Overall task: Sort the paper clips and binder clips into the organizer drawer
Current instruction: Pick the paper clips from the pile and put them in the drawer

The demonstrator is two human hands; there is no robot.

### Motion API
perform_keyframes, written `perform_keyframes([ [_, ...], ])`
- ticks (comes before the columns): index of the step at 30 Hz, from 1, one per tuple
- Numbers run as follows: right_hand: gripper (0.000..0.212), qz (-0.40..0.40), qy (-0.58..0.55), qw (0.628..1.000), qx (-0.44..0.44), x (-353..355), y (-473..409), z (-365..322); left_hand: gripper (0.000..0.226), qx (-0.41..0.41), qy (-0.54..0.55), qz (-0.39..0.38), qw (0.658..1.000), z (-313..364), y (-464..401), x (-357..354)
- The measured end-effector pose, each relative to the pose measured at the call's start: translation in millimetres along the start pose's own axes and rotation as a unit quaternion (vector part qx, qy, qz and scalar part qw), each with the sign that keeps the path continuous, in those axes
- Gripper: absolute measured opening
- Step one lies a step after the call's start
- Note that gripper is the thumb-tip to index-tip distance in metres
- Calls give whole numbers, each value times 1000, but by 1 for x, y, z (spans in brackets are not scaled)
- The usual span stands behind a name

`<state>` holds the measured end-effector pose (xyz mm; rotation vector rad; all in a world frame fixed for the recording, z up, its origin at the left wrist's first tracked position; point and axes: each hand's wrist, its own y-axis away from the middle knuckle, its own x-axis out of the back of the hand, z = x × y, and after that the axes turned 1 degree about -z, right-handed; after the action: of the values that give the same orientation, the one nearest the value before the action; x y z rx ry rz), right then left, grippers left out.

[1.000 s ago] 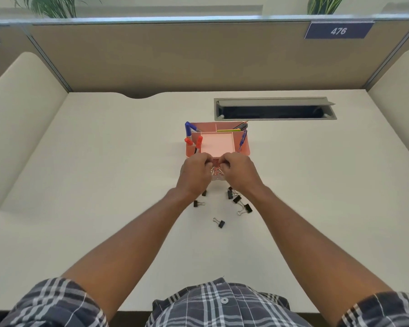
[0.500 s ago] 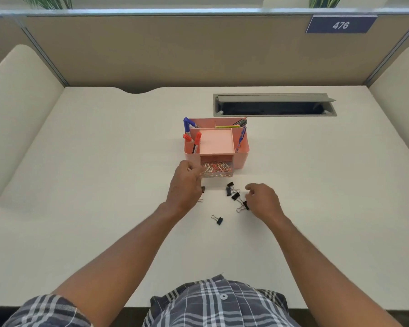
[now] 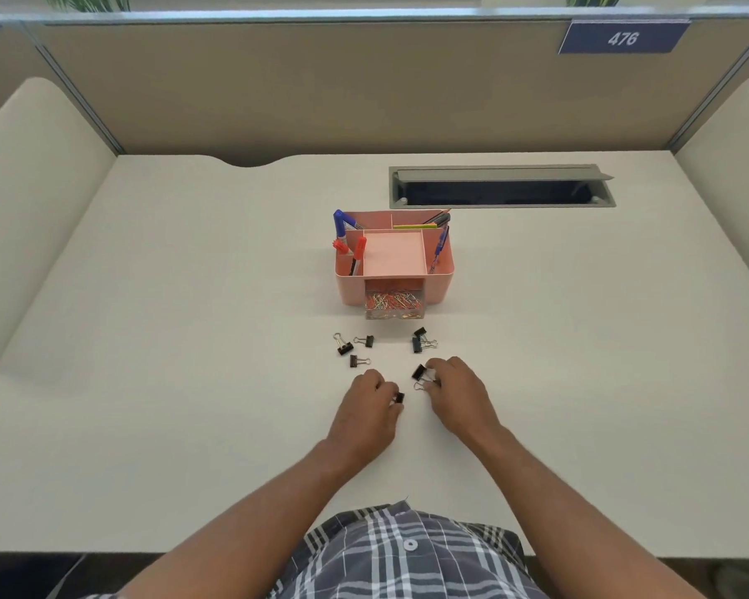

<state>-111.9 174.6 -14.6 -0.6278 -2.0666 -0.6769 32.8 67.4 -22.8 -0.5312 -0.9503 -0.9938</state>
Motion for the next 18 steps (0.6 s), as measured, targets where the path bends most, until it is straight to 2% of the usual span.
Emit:
perform_keyframes([
  [5,28,4,-2,999,-35,12,-12,2,19,11,-15,20,1000,-14,-4,9],
  [9,40,19,-22,999,-23,16,-28,-8,14,11,-14,27,999,-16,-6,12],
  [18,24,39,57,998,3,5,-46,-24,11,13,-12,23,1000,-15,-14,10],
])
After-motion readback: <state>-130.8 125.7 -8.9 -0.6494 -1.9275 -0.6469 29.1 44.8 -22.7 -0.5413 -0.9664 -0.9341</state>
